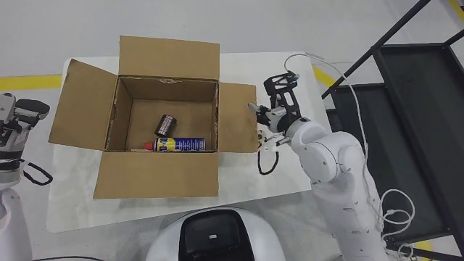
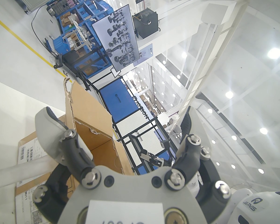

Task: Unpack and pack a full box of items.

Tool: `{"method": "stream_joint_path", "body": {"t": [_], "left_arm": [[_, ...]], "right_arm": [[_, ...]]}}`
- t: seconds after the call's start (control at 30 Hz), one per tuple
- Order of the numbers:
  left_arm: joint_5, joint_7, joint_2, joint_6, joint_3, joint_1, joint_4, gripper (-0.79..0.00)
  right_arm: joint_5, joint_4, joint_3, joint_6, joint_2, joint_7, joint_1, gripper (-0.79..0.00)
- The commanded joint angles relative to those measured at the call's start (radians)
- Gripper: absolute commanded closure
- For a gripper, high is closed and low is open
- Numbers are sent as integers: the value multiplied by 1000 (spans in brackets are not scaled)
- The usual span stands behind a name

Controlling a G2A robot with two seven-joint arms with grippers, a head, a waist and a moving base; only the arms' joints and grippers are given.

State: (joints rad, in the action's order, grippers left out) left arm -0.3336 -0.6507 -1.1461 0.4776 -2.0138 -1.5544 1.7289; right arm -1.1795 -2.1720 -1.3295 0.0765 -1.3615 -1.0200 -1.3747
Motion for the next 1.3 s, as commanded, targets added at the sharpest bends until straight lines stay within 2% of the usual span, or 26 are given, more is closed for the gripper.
{"method": "stream_joint_path", "body": {"t": [0.0, 0.07, 0.13, 0.23, 0.3, 0.37, 0.43, 0.53, 0.67, 0.73, 0.8, 0.83, 0.97, 1.27], "left_arm": [[0, 0, 0, 0, 0, 0, 0, -785], [0, 0, 0, 0, 0, 0, 0, -785], [0, 0, 0, 0, 0, 0, 0, -785], [0, 0, 0, 0, 0, 0, 0, -785], [0, 0, 0, 0, 0, 0, 0, -785], [0, 0, 0, 0, 0, 0, 0, -785], [0, 0, 0, 0, 0, 0, 0, -785], [0, 0, 0, 0, 0, 0, 0, -785], [0, 0, 0, 0, 0, 0, 0, -785], [0, 0, 0, 0, 0, 0, 0, -785], [0, 0, 0, 0, 0, 0, 0, -785], [0, 0, 0, 0, 0, 0, 0, -785], [0, 0, 0, 0, 0, 0, 0, -785], [0, 0, 0, 0, 0, 0, 0, -785]], "right_arm": [[-29, -8, 65, -12, -3, -25, 45, -591], [-28, 7, 129, -24, -8, -76, 107, -579], [0, 53, 204, -49, -17, -124, 188, -529], [23, 161, 333, -37, -40, -183, 326, -548], [84, 240, 402, 5, -63, -169, 407, -554], [102, 332, 461, 37, -82, -176, 483, -597], [163, 407, 502, 71, -104, -151, 538, -566], [250, 555, 558, 84, -136, -130, 617, -591], [388, 731, 606, 101, -178, -92, 694, -610], [452, 807, 627, 109, -199, -88, 729, -696], [505, 884, 638, 119, -217, -56, 753, -723], [532, 913, 644, 127, -227, -47, 767, -785], [671, 1018, 642, 150, -264, 16, 803, -785], [837, 1197, 673, 324, -333, 39, 856, -785]]}}
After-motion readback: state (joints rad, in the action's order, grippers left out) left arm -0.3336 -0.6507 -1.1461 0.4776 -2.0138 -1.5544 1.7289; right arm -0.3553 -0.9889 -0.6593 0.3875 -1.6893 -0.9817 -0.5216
